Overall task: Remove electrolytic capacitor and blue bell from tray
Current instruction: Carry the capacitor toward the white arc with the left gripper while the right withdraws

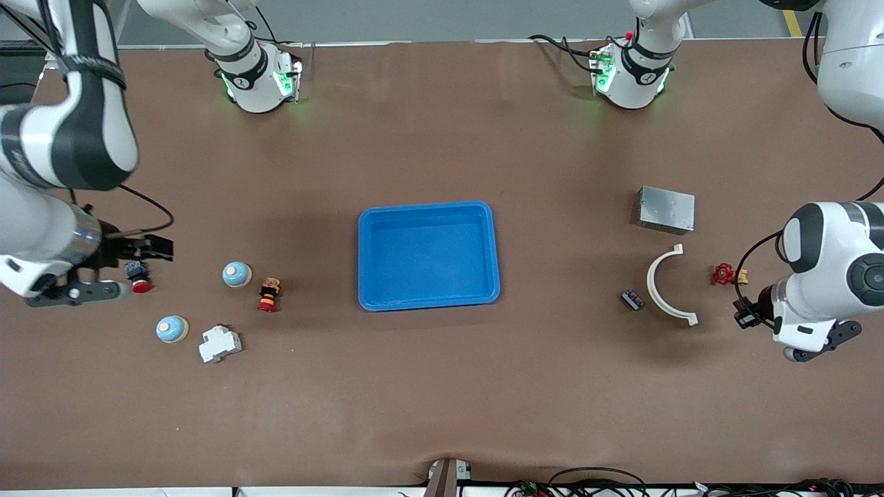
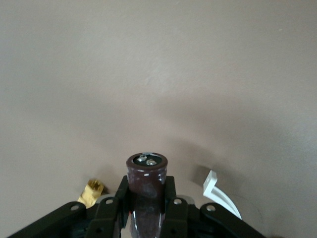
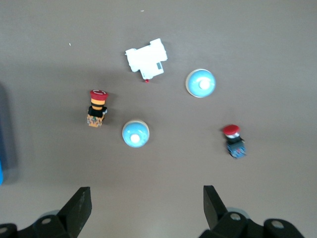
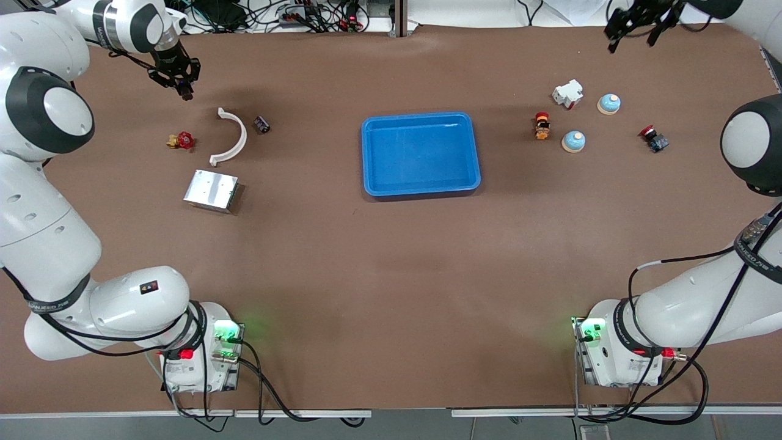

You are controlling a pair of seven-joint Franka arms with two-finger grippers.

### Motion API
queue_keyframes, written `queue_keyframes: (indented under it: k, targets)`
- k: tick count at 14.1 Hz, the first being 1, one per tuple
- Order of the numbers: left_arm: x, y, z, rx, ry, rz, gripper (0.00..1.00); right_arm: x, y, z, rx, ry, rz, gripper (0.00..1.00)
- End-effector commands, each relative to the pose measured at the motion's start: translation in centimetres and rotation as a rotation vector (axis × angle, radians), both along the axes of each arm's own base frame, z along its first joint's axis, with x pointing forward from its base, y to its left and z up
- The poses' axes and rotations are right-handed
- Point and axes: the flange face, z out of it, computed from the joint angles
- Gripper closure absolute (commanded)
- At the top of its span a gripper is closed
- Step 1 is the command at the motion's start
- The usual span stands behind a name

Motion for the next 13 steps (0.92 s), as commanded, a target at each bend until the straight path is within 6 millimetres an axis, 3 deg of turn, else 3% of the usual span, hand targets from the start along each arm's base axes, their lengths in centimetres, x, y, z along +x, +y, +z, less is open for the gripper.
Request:
queue_keyframes:
  k: [1,2,6,9,13]
  targets:
    - [0.1,-0.1,-0.2,0.011,-0.006,-0.054,1.00,-0.2,-1.1,2.7,-0.014,0.023,0.034,0.00]
    - [0.1,0.0,-1.0,0.005,0.007,-0.063,1.00,-0.8,-1.7,4.1,-0.004,0.005,0.035,0.00]
    - [-0.3,0.0,-2.8,-0.002,0.033,-0.075,1.00,-2.0,-2.9,6.7,0.011,-0.031,0.015,0.00]
    - [-0.5,1.4,-2.7,-0.006,0.045,-0.131,1.00,-2.6,-6.0,7.4,0.025,-0.039,-0.011,0.00]
    - [-1.3,1.5,-4.7,-0.007,0.047,-0.162,1.00,-2.9,-7.7,7.6,0.041,-0.044,-0.010,0.00]
